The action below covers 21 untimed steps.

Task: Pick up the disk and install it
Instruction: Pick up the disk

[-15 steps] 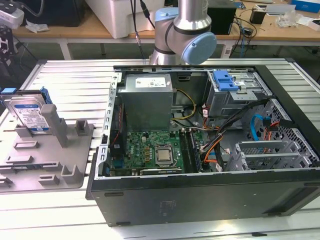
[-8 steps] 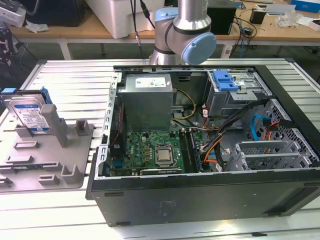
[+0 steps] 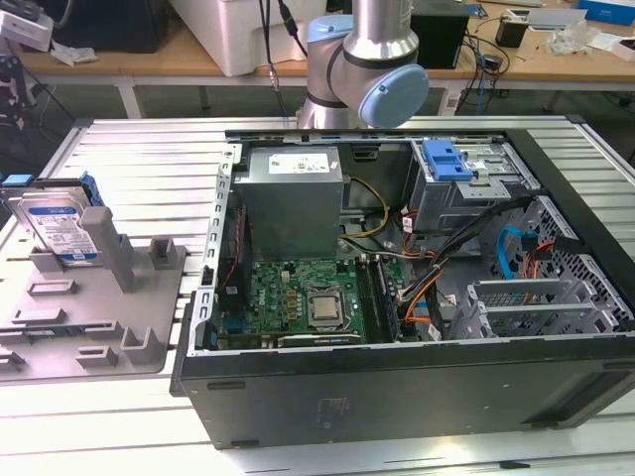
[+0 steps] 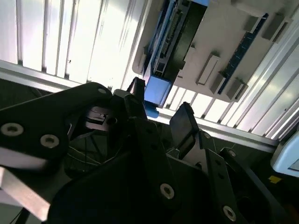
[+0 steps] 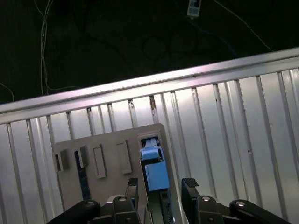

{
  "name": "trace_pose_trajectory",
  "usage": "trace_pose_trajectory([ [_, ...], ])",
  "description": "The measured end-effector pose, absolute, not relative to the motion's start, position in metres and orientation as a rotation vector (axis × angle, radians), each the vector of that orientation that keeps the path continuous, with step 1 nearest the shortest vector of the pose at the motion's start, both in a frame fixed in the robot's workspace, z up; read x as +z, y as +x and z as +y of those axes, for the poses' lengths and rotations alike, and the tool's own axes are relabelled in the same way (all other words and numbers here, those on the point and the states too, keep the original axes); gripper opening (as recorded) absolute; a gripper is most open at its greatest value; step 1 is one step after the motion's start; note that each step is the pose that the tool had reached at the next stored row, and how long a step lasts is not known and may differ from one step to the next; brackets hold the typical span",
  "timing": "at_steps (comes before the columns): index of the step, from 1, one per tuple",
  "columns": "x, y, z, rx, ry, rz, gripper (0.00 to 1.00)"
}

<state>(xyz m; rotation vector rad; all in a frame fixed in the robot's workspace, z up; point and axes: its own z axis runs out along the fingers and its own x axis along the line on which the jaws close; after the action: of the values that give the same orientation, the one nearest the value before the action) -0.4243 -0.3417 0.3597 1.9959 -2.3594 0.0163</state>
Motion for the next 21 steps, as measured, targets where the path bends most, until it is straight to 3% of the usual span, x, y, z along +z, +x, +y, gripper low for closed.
trace_pose_trajectory([
  [21, 0.3581, -0.4288, -0.3417, 0.024, 2.169, -2.201, 0.49],
])
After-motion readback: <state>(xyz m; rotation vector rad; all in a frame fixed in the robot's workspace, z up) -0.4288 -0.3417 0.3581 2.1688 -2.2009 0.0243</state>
